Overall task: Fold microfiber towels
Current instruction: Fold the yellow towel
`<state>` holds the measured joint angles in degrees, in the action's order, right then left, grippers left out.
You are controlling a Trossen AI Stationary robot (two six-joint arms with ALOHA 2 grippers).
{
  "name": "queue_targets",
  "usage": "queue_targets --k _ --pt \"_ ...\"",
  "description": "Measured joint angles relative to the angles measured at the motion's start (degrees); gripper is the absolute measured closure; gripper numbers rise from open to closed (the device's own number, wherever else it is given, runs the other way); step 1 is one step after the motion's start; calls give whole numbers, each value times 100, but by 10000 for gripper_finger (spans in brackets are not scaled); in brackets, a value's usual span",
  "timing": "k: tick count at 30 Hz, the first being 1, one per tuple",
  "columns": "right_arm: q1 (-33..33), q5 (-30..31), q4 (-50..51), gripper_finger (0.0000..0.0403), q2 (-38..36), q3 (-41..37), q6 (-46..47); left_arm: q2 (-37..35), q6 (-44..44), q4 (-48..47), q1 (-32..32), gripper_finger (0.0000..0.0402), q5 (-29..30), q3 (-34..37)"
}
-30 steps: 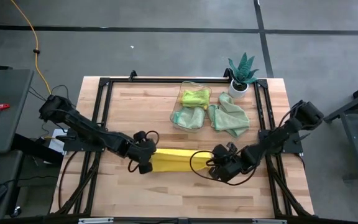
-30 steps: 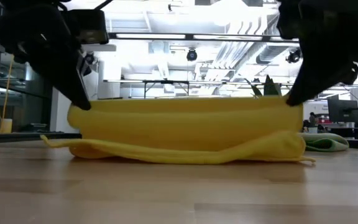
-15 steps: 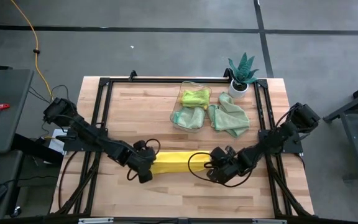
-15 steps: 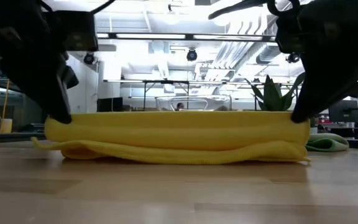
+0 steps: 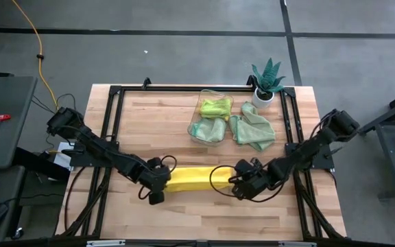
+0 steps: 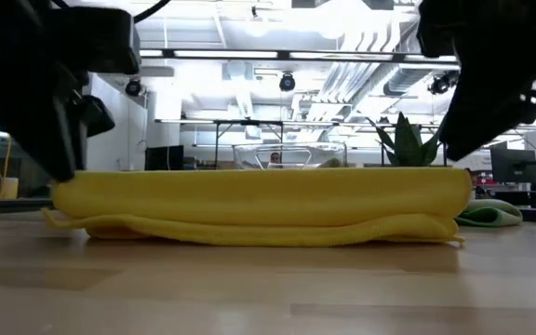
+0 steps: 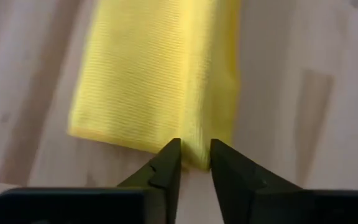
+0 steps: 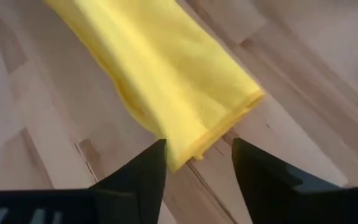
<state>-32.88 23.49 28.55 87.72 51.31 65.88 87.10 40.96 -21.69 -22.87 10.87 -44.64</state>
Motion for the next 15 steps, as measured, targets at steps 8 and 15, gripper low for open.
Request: queue_targets --k 8,15 --pt "76 -374 833 217 -603 2 485 -609 -302 -618 -10 275 -378 1" --pt "87 -1173 772 217 -1055 -696 1456 -1258 94 -13 24 259 171 145"
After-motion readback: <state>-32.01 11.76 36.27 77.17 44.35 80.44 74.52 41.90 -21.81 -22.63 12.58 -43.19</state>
